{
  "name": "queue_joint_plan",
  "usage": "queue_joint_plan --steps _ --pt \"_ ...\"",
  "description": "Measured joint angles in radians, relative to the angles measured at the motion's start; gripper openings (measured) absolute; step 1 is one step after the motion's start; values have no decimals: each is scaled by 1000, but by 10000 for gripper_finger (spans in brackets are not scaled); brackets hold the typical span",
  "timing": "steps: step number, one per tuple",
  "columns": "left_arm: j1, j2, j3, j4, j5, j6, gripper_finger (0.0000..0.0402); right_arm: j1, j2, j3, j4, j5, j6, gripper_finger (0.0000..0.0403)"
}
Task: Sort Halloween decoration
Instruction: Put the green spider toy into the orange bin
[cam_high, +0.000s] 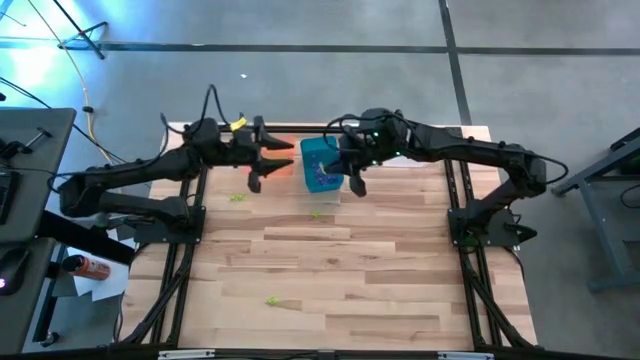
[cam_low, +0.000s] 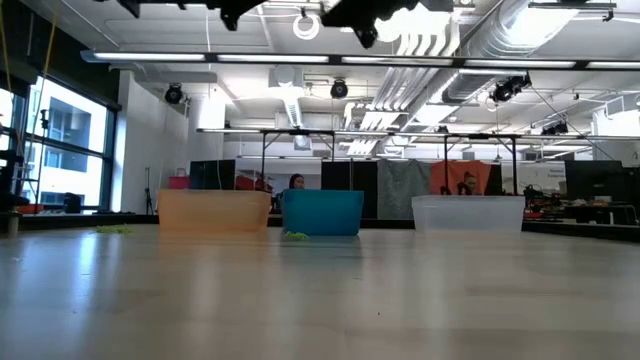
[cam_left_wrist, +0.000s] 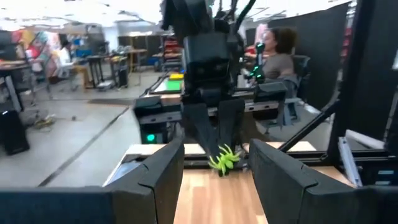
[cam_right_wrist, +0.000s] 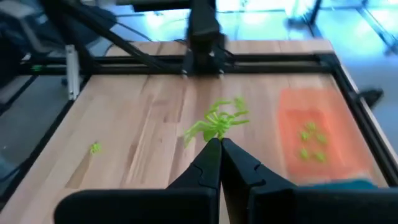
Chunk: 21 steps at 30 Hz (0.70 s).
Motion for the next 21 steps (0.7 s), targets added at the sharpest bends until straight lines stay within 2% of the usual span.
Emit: queue_joint_plan --steps 6,9,13,21 --pt "-62 79 0 52 37 -9 170 11 69 98 0 -16 -62 0" --pt "-89 108 0 55 40 -9 170 9 92 128 0 -64 -62 0" --pt "-104 135 0 83 24 -9 170 10 109 142 0 -131 -69 0" --pt "-105 148 0 105 -14 -1 170 24 115 142 -1 -148 -73 0"
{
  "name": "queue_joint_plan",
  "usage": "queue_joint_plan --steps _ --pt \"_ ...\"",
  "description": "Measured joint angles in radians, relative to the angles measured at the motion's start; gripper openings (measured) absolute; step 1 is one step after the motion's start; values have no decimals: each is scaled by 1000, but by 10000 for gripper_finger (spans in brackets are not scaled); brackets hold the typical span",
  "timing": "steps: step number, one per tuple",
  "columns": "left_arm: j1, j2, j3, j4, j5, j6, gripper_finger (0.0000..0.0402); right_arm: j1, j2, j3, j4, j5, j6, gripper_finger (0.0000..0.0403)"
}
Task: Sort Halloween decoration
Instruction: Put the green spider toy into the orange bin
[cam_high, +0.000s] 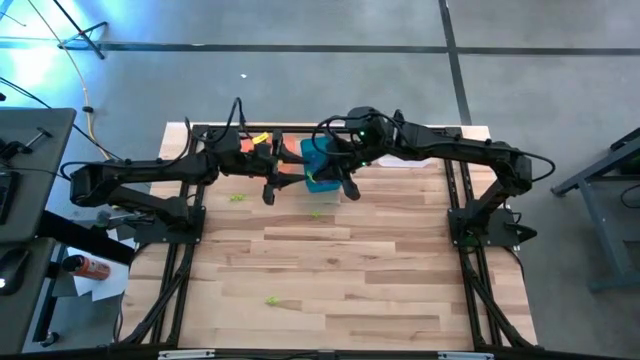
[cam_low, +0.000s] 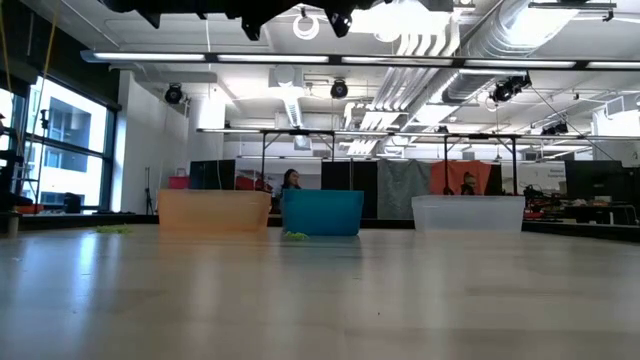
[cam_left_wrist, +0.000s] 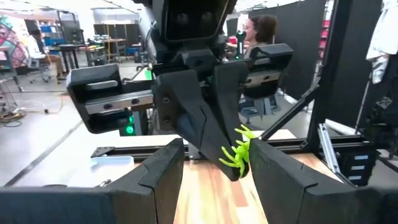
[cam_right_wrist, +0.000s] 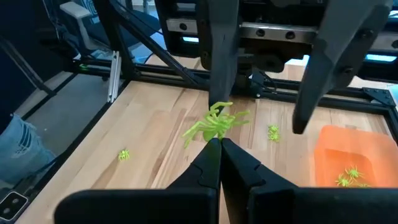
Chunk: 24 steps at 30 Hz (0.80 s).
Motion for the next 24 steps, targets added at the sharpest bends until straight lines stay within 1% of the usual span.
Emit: queue_joint_plan --steps 2,6,8,13,21,24 --pt "0 0 0 0 24 -3 170 0 0 0 0 0 -1 0" --pt "0 0 0 -1 122 -32 170 -7 0 0 0 -1 -23 0" --pt "0 0 0 0 144 -40 170 -10 0 0 2 0 -23 0" --pt "0 0 0 0 109 -6 170 -12 4 0 10 -1 -23 0" --pt "-7 27 -1 27 114 0 170 -11 6 0 48 -21 -12 0" --pt "-10 44 -1 54 113 0 159 -14 6 0 45 -28 5 0"
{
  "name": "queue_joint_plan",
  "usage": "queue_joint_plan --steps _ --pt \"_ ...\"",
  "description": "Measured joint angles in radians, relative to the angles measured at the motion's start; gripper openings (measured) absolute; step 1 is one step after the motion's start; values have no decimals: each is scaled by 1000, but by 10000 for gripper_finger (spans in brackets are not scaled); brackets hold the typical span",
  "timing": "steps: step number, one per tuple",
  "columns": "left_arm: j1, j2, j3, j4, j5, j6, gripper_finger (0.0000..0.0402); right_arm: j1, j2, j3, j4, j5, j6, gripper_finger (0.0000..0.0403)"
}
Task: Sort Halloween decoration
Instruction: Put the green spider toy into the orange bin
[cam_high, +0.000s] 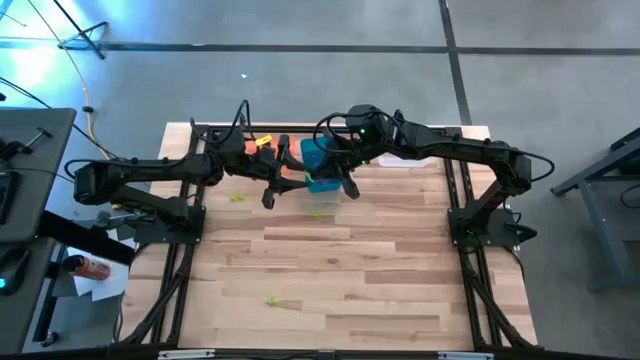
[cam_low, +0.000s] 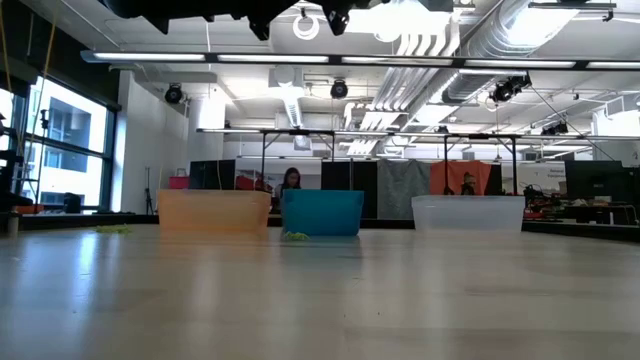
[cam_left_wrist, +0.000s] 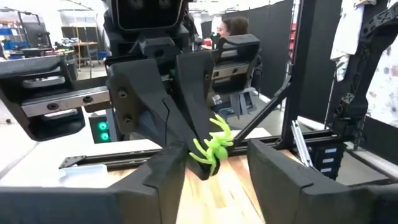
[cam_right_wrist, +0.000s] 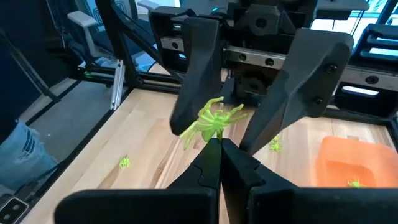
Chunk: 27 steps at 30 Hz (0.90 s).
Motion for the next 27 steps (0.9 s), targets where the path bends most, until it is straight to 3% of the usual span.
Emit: queue_joint_plan --steps 3,9,14,17,21,27 --pt "0 5 0 8 -1 0 124 1 0 0 -8 0 1 0" --pt "9 5 0 9 0 -1 18 1 0 0 -22 4 -2 0" --pt "14 5 0 10 2 -8 12 0 0 0 -22 8 16 0" --pt "23 5 0 12 8 -15 4 -4 0 0 -16 9 127 7" --pt "43 -6 0 2 9 -35 3 -22 -8 0 -31 18 240 52" --pt "96 -65 0 -86 8 -67 1 -69 -50 0 -94 68 273 166"
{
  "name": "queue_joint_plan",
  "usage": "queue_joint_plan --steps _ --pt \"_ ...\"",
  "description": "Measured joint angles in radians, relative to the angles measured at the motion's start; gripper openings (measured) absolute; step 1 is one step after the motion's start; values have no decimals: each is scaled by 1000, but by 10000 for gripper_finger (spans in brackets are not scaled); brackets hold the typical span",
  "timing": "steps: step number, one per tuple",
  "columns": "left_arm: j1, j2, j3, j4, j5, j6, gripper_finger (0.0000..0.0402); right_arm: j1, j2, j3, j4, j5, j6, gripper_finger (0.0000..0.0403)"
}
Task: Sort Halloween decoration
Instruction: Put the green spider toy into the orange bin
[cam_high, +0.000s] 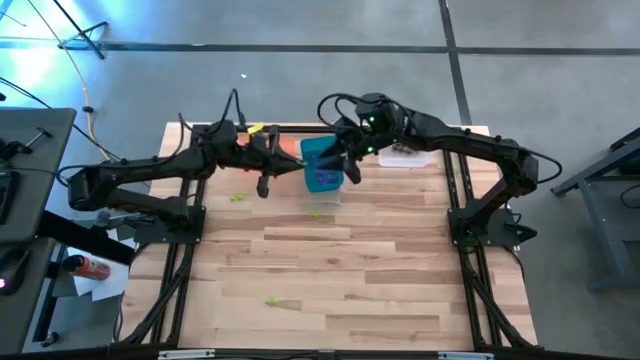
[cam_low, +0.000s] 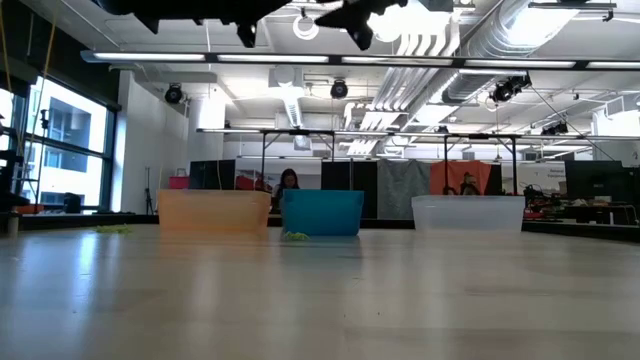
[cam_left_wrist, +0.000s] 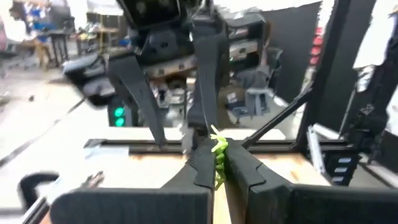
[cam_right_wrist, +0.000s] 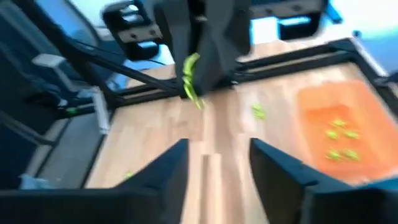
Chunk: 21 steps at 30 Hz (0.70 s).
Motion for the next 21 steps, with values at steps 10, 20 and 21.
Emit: queue_joint_plan --steps 10,20,21 --pt "133 -192 0 -423 -152 41 1 -111 -25 0 -233 11 -9 254" --pt "307 -42 139 -723 -322 -202 0 -171 -25 -3 -283 67 8 255" --pt "335 -3 185 -775 -320 -195 0 -176 -25 -3 -283 70 13 255"
